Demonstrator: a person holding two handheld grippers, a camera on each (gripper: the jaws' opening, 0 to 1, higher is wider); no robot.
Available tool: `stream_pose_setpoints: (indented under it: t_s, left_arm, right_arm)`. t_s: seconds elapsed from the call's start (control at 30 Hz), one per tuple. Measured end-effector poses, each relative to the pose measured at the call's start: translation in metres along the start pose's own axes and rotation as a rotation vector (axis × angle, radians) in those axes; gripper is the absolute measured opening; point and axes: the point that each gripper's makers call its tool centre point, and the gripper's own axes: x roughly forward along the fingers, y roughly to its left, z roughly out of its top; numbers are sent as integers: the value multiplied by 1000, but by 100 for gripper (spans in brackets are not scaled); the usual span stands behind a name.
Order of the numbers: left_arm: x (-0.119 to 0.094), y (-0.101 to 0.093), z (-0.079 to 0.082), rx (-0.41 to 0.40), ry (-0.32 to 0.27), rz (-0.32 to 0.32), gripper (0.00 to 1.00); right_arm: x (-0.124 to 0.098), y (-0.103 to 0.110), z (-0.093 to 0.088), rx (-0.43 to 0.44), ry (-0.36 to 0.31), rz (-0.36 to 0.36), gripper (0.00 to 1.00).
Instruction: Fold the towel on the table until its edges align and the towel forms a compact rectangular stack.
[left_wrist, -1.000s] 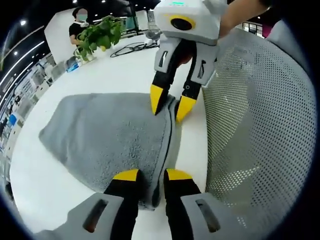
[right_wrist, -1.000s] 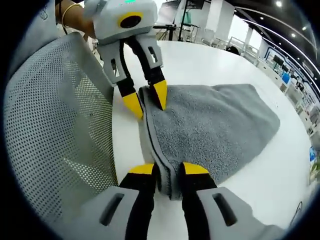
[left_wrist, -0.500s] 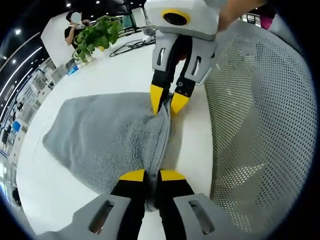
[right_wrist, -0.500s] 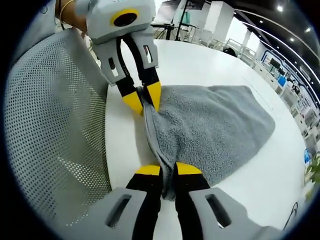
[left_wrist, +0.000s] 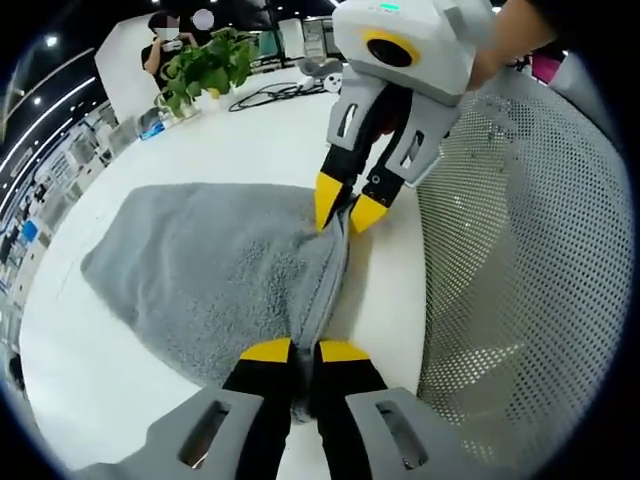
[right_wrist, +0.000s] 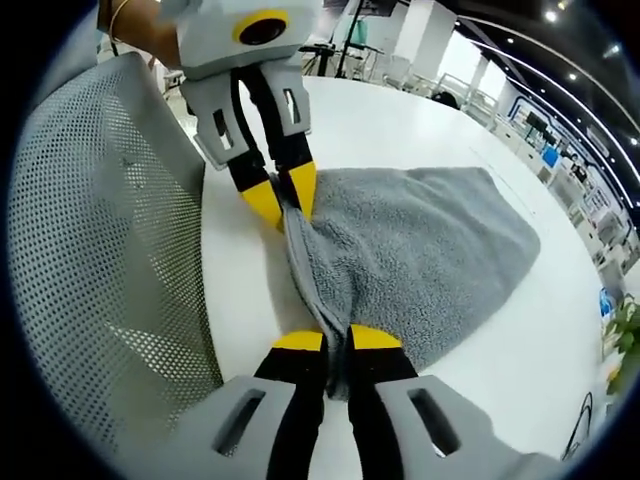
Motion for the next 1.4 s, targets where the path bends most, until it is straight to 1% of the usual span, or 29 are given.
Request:
stream_pose_setpoints:
  t_s: [0.1,0.2,0.27,0.53,0.63,0.77,0.9,1.03,1.1,1.2,1.4]
  left_arm:
    - [0,0,0,-20,-10,-1,7]
    - [-1,1,0,-81,-35,-11,7]
    - [-1,2,-1,-95,-46,-11,7]
    - [0,1,0,-87,-49,-4,7]
    - [0,0,0,-71,-41,2,7]
    - [0,0,0,-73,-35,1,7]
    - [0,-1,0,-53,-13,-6,7]
    - [-2,-5,-1,-42,11,-28,7]
    - [-3,-8,-3,-32,18,-32,7]
    - [-5,-12,-4,-40,22,-44,7]
    - [-8,-23,-6,-40,33,-74,7]
  right_arm:
    - [-1,1,1,1,4,3,5]
    - [-1,1,1,23,3,-2,5]
    - [-2,1,2,38,-5,-5,5]
    - [-2,-1,1,87,-26,-6,5]
    - [-2,0,2,109,-38,-8,5]
    - [-3,-1,2,142,-49,-8,5]
    - [-3,-1,2,163,-46,0,5]
    - [-4,4,3,166,-34,23,5]
    - [-6,9,3,207,-42,35,5]
    - [-10,14,3,260,-61,49,5]
    - [-13,25,2,228,-28,90,5]
